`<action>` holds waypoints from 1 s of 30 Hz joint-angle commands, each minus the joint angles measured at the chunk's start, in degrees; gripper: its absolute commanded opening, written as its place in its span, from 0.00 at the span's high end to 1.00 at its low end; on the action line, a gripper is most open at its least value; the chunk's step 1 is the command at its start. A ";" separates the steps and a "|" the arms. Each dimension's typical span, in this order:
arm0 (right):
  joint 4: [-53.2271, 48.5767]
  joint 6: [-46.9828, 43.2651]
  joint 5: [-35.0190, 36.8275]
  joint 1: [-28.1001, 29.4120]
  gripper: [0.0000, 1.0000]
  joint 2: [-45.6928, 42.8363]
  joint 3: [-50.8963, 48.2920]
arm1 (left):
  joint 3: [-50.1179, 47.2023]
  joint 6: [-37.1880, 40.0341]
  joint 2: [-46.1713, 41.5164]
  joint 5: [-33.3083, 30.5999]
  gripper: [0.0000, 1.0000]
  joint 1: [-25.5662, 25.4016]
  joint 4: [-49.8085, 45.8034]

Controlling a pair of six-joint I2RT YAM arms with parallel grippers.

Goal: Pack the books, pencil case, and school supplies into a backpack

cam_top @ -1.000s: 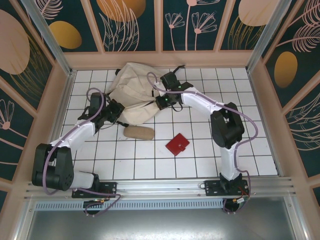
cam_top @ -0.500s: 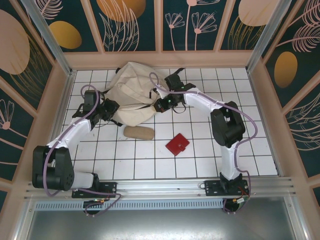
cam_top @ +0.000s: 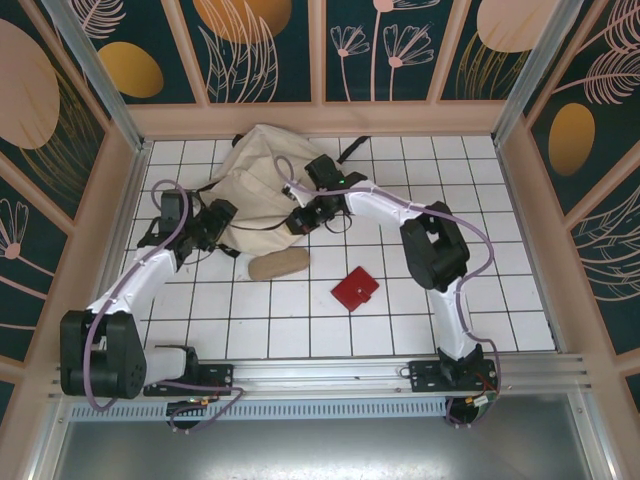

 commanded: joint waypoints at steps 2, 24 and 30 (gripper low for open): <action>-0.84 0.68 0.87 0.71 1.00 0.01 2.06 | 1.19 -3.79 2.47 2.54 0.28 -4.87 5.49; -3.95 0.67 21.29 -7.15 1.00 -8.50 -10.78 | -5.42 -6.25 6.84 -12.17 1.00 -6.95 0.83; -5.51 4.55 30.54 -11.22 1.00 -3.69 -4.32 | -6.99 -5.72 4.63 -13.01 1.00 -5.20 -0.60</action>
